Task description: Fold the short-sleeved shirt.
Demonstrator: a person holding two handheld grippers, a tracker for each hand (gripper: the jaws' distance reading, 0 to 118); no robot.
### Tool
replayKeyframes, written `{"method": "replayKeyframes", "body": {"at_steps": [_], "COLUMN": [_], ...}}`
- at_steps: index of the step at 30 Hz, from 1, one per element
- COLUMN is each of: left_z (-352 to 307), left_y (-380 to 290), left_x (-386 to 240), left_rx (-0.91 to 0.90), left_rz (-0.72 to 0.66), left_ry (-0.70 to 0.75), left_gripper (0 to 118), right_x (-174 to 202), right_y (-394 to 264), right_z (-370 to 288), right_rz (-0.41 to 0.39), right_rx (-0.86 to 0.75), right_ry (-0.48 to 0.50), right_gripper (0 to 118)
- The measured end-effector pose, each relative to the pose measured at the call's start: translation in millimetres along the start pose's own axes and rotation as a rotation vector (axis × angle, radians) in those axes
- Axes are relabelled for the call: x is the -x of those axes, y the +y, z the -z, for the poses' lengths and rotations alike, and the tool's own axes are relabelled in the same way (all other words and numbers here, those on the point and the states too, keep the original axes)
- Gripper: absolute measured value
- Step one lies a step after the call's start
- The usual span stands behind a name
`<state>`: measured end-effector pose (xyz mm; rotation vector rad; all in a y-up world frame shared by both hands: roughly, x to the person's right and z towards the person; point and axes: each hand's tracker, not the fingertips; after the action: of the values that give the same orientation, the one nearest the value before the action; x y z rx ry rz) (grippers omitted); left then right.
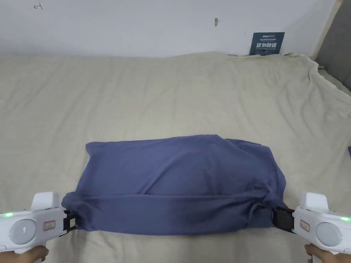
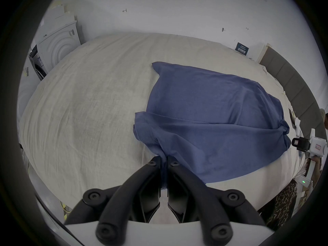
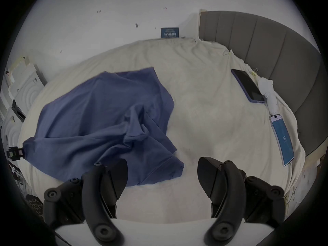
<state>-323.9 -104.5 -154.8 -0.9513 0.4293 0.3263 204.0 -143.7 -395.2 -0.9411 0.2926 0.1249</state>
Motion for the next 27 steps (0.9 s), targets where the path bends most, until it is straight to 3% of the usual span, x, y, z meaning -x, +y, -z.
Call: {"method": "replayKeyframes", "body": {"at_steps": [4,5,7,8,15,27], "left_z": [-2,0,1,1,-15,-56], "left_y": [-2,-1,-4,-6,-21,-94], "left_x": [-4,-2,-2,-1,33,52], "left_rx": [0.007,0.008,0.010,0.010,-0.004,0.047], "left_rz": [-0.003,-0.003,-0.008,-0.013,-0.104,-0.128], "left_ry": [0.002,0.003,0.004,0.004,-0.007,-0.011], "left_gripper": [3,3,3,3,3,3], "right_x": [4,5,2,2,-9,-25], "right_y": [1,1,-3,-5,-21,-103], "right_z": [21,24,33,32,-28,-88], "right_rz": [-0.019,-0.022,-0.025,-0.029,0.008,0.049], "right_rx": [0.051,0.062,0.073,0.069,-0.042,0.021], "right_ry": [0.003,0.009,0.038,0.052,0.039,0.058], "right_gripper": [75,59,10,7,6,6]}}
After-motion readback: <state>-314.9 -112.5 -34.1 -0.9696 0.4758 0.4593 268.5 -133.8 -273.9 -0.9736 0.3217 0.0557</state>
